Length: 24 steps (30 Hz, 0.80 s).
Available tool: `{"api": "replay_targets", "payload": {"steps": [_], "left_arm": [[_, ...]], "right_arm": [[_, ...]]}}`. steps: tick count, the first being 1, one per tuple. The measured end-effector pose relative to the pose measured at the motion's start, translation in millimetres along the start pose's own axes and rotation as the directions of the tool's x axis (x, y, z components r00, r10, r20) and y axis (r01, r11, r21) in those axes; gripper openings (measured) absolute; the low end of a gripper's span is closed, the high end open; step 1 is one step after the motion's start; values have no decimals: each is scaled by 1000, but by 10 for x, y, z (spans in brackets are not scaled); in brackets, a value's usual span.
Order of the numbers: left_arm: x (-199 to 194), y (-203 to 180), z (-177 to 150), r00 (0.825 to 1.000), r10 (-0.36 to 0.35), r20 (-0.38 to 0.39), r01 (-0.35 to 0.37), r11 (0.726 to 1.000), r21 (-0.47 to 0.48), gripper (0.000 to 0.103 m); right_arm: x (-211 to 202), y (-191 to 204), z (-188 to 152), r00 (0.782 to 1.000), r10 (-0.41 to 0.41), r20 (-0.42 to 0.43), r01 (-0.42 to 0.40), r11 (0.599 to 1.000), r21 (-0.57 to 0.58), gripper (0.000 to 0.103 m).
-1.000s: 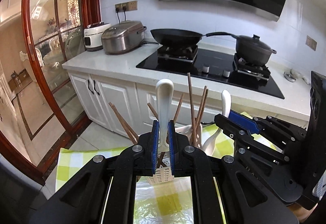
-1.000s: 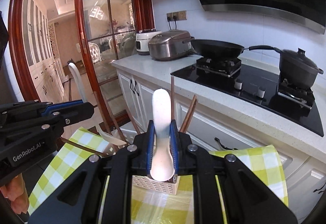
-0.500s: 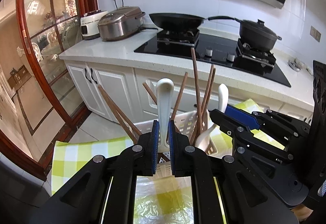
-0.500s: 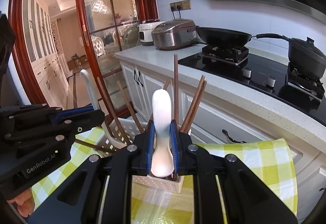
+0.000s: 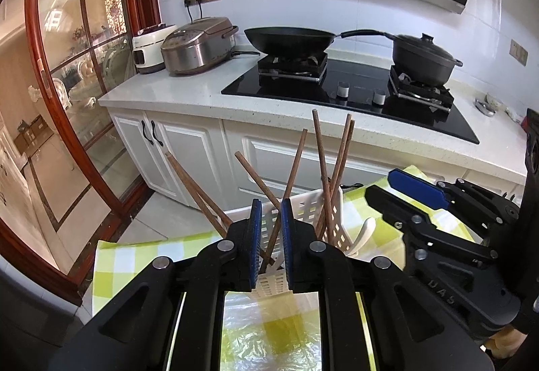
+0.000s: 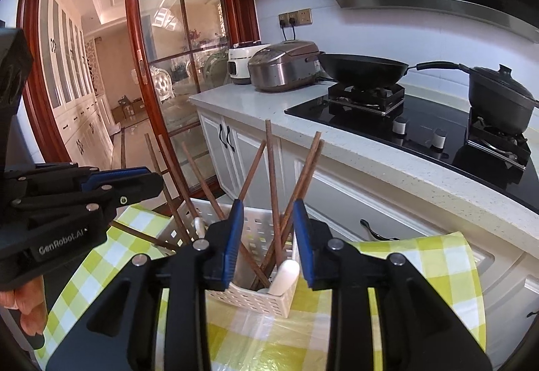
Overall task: Organize utensils
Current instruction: 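Open both tools and pull them back from the basket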
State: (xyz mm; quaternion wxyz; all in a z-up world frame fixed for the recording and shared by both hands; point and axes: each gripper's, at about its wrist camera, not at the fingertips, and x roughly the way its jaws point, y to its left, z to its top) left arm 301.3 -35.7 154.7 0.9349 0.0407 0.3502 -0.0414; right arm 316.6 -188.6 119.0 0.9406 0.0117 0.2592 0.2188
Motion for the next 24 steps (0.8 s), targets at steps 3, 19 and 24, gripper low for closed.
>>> {"api": "replay_targets", "payload": {"steps": [3, 19, 24], "left_arm": [[-165, 17, -27, 998, -28, 50, 29, 999, -17, 12], [-818, 78, -1390, 936, -44, 348, 78, 993, -84, 69], [-618, 98, -1517, 937, -49, 345, 80, 994, -75, 78]], "right_arm": [[-161, -39, -45, 999, -3, 39, 3, 1000, 5, 31], [-575, -2, -1071, 990, -10, 137, 8, 1000, 15, 62], [-519, 92, -1179, 989, -22, 148, 27, 999, -34, 70]]}}
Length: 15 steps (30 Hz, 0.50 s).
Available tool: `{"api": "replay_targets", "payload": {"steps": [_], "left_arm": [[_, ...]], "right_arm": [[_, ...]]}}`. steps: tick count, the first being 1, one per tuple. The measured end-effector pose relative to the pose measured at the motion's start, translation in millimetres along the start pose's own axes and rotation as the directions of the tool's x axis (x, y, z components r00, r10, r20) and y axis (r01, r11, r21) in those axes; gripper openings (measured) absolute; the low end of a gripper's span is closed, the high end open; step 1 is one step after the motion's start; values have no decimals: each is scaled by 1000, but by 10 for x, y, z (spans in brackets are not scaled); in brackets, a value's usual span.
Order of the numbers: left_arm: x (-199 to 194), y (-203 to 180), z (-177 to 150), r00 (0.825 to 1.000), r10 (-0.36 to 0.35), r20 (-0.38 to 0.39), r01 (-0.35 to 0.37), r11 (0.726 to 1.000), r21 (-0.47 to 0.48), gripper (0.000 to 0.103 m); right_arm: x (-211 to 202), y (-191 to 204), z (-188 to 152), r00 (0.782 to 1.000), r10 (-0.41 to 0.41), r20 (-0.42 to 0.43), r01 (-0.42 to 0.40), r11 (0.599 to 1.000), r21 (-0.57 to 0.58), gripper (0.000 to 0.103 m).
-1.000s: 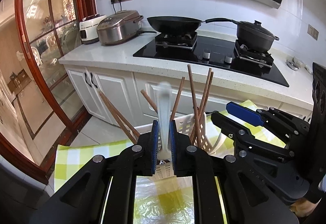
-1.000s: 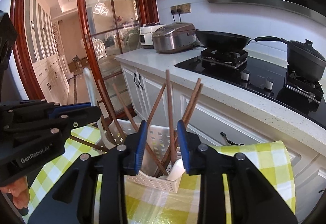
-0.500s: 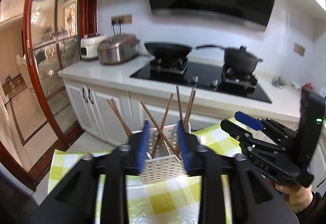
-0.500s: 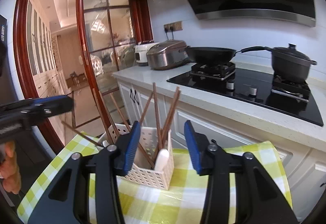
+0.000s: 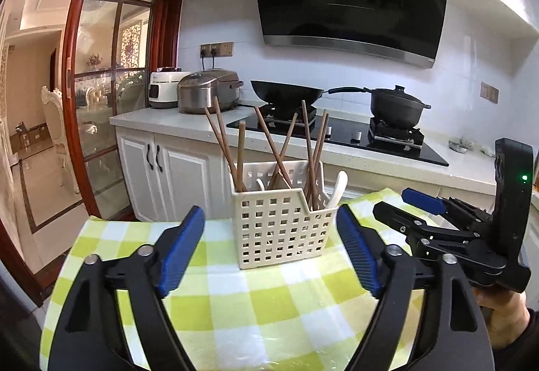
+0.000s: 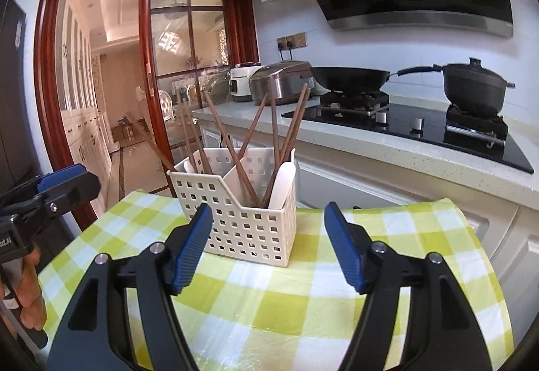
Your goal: Organize utensils
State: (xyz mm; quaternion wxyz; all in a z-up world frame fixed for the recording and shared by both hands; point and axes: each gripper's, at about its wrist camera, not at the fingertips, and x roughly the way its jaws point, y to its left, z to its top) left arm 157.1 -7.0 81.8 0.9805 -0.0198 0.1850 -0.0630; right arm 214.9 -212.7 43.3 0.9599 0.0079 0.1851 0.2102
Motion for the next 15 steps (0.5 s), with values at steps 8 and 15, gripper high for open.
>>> {"api": "replay_targets", "payload": {"steps": [8, 15], "left_arm": [[147, 163, -174, 1000, -9, 13, 9, 1000, -27, 84], [254, 262, -315, 1000, -11, -1, 11, 999, -45, 84]], "right_arm": [[-73, 1, -76, 998, -30, 47, 30, 1000, -1, 80], [-138, 90, -69, 998, -11, 56, 13, 1000, -29, 80]]}}
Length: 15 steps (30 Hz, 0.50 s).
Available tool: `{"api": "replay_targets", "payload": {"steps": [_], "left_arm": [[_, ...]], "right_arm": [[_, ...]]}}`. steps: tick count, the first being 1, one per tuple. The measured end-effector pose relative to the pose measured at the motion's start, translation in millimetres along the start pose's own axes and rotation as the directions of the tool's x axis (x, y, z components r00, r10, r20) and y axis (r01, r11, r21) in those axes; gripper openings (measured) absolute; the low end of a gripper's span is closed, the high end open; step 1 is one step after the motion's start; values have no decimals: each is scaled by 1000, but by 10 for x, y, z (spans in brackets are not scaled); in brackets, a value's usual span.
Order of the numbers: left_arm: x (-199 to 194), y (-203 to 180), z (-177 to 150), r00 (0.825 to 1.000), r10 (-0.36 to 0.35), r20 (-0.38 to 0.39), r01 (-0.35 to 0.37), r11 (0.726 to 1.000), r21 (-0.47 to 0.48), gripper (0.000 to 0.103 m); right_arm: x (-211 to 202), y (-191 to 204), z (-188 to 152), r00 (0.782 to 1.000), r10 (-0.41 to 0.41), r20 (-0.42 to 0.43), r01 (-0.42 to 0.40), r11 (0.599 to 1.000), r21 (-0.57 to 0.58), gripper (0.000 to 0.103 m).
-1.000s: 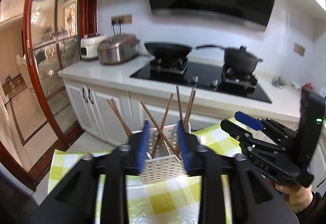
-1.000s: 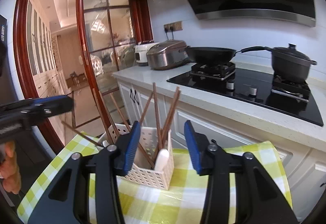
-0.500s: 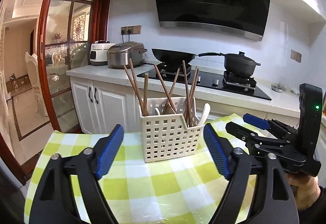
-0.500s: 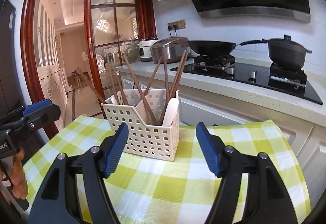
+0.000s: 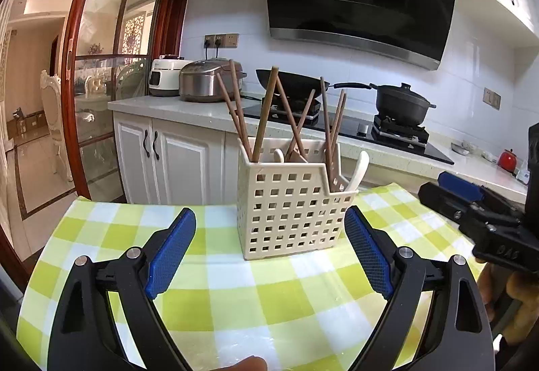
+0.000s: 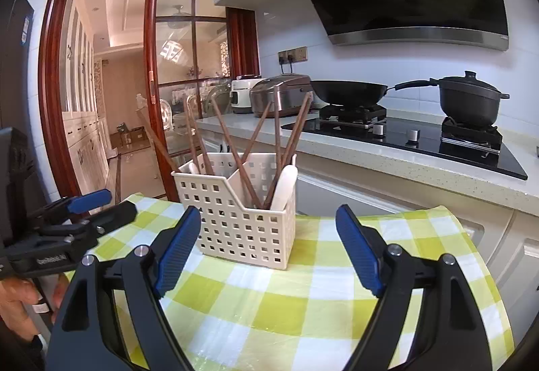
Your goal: Organize utensils
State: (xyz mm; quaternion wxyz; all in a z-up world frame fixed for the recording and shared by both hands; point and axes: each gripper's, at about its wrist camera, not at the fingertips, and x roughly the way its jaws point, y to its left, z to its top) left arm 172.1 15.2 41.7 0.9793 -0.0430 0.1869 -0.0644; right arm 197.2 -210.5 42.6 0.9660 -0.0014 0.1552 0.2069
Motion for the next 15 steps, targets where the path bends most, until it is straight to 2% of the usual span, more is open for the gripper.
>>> {"api": "replay_targets", "payload": {"steps": [15], "left_arm": [[-30, -26, -22, 1000, -10, -2, 10, 1000, -10, 84]], "right_arm": [[31, -50, 4, 1000, -2, -2, 2, 1000, 11, 80]]}}
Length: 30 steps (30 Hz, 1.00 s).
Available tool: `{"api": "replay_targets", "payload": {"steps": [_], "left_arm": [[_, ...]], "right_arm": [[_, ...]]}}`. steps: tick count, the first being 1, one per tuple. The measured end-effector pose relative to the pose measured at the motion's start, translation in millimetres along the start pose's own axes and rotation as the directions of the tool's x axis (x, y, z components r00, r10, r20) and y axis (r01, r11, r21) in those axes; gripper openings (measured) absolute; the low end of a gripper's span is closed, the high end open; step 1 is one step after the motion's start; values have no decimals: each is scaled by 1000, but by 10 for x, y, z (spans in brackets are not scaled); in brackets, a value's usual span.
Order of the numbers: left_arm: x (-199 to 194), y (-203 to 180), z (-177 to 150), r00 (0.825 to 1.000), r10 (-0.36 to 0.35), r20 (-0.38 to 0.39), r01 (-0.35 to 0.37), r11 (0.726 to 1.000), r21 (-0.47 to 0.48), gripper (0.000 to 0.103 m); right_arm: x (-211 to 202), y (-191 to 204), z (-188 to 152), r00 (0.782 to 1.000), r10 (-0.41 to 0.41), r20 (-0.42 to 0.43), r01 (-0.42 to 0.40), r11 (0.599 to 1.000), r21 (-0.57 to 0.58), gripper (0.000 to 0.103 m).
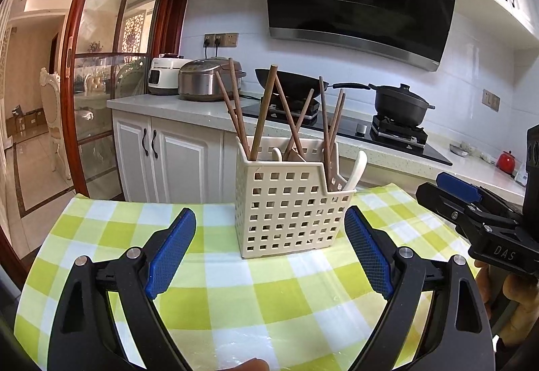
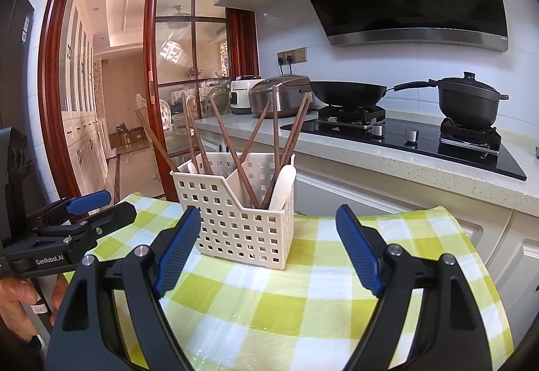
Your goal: Organize utensils
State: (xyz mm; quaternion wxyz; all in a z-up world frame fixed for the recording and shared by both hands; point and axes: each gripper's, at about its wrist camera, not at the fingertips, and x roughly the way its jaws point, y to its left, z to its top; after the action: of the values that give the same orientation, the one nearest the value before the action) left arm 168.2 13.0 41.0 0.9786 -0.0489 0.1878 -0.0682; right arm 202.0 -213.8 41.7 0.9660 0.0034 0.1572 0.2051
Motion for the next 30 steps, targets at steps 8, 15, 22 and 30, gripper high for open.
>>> {"api": "replay_targets", "payload": {"steps": [8, 15, 22, 30], "left_arm": [[-6, 3, -1, 1000, -2, 0, 2, 1000, 1, 84], [-4, -10, -1, 1000, -5, 1, 5, 1000, 4, 84], [-5, -5, -2, 1000, -5, 1, 5, 1000, 4, 84], [-6, -8, -1, 1000, -6, 1, 6, 1000, 4, 84]], "right_arm": [[-2, 1, -2, 1000, 0, 1, 0, 1000, 0, 82], [-4, 0, -2, 1000, 0, 2, 0, 1000, -1, 82], [-1, -2, -11, 1000, -1, 2, 1, 1000, 1, 82], [-2, -2, -10, 1000, -1, 2, 1, 1000, 1, 82]]}}
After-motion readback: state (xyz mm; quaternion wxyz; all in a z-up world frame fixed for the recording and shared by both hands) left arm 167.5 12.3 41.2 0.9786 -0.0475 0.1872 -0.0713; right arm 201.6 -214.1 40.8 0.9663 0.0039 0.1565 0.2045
